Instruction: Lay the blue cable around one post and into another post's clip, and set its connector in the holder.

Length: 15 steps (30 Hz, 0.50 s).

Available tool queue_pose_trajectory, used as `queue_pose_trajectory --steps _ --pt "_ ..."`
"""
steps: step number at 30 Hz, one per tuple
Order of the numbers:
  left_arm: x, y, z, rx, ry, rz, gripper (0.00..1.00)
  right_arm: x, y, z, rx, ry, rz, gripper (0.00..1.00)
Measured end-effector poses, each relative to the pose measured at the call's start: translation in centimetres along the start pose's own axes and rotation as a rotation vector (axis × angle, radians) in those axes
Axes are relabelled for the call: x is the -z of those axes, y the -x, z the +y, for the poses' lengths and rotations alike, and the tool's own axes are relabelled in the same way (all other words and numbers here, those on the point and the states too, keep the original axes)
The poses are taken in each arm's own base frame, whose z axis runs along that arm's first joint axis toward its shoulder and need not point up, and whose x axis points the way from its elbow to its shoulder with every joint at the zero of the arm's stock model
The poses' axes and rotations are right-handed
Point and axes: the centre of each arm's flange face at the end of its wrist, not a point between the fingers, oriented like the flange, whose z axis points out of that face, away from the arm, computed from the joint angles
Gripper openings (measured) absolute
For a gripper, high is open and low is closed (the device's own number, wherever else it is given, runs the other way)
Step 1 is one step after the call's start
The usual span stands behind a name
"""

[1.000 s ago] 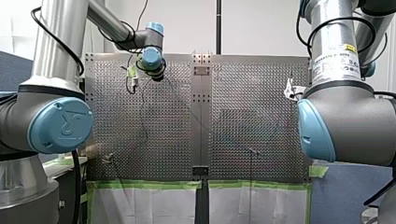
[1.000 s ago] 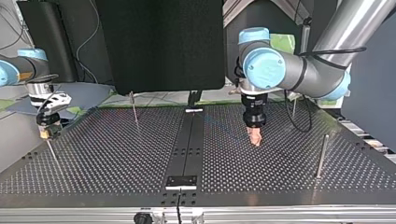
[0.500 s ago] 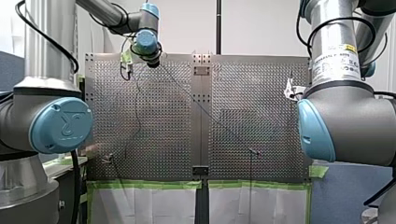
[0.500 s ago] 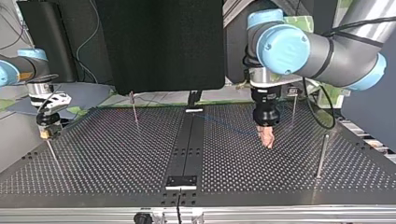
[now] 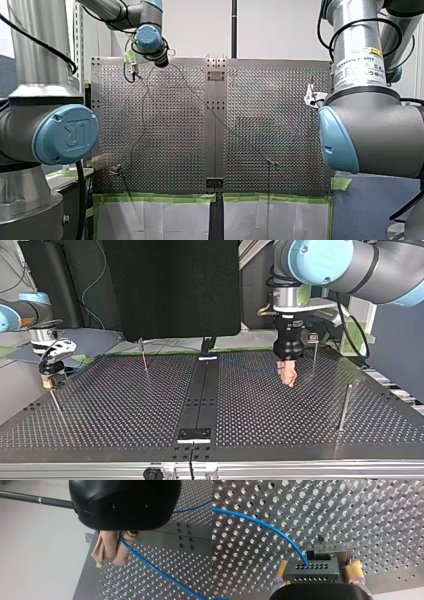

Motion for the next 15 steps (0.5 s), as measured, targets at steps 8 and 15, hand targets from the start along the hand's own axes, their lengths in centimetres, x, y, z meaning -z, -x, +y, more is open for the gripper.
queue_pose_trajectory --steps 8,15 --pt "2.4 -0.1 1.1 0.015 0.006 -0.023 0.16 0.0 0.0 0.0 0.0 0.0 0.0 1.0" --pt "4.0 -0.1 1.8 0.035 -0.005 -0.057 0.16 0.0 0.0 0.0 0.0 0.0 0.0 1.0"
